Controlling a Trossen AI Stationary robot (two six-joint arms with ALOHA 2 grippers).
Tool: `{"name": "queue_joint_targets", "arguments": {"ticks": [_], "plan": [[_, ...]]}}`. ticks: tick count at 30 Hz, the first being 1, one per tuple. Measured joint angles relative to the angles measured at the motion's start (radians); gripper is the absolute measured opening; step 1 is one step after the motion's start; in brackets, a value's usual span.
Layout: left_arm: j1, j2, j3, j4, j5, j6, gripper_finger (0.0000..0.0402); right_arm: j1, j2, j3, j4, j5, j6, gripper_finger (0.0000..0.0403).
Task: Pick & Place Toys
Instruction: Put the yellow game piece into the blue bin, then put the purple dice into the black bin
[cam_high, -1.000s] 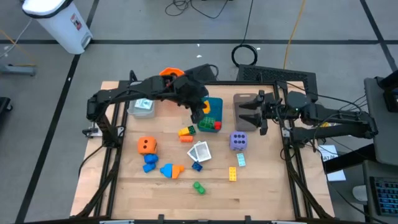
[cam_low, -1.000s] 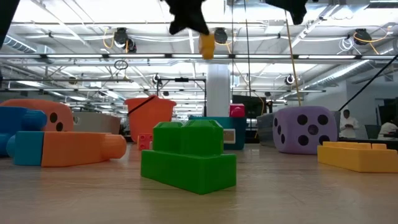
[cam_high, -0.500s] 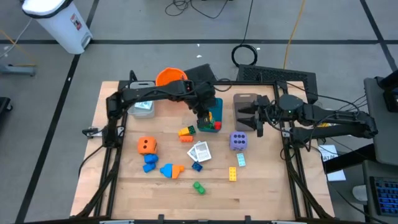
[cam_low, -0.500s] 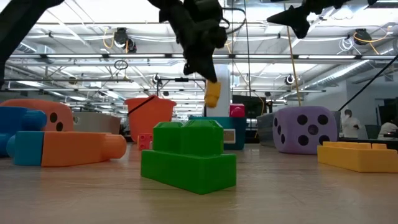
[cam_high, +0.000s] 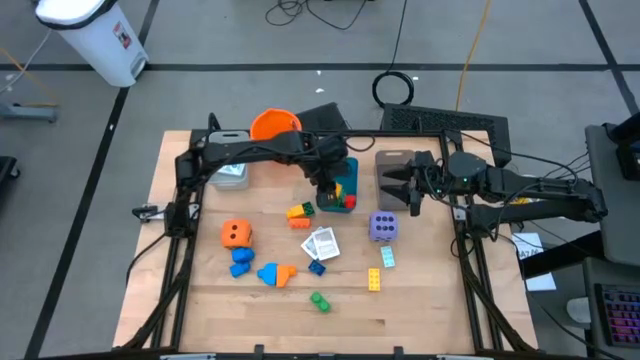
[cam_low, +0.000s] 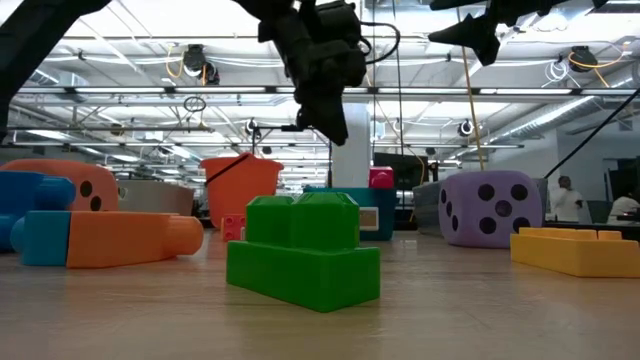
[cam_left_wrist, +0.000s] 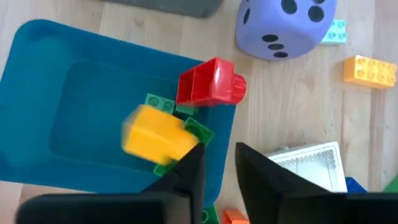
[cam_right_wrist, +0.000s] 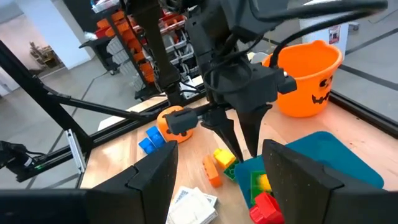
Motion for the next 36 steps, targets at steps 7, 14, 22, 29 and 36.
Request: {"name": "queue_joint_targets", "arguments": {"ticks": [7, 14, 22, 29, 36], "plan": [[0.009, -0.101, 0.0, 0.02, 0.067, -0.086, 0.0149, 0.0, 0.0, 0.0, 0.011, 0.0, -0.009, 0.0226], [-0.043, -0.287, 0.001, 0.278, 0.219, -0.177, 0.0157, 0.0, -0.002, 0.0, 0.079, -0.007, -0.03, 0.0226], [-0.162, -0.437, 0.003, 0.667, 0.241, -0.219, 0.0152, 0.0, -0.022, -0.001, 0.143, -0.009, -0.154, 0.0226], [-0.217, -0.449, 0.003, 0.855, 0.181, -0.211, 0.0152, 0.0, -0.022, -0.001, 0.172, -0.008, -0.199, 0.0226], [-0.229, -0.447, 0.001, 0.781, 0.069, -0.072, 0.0152, 0.0, -0.021, -0.001, 0.164, -0.008, -0.199, 0.0226]]}}
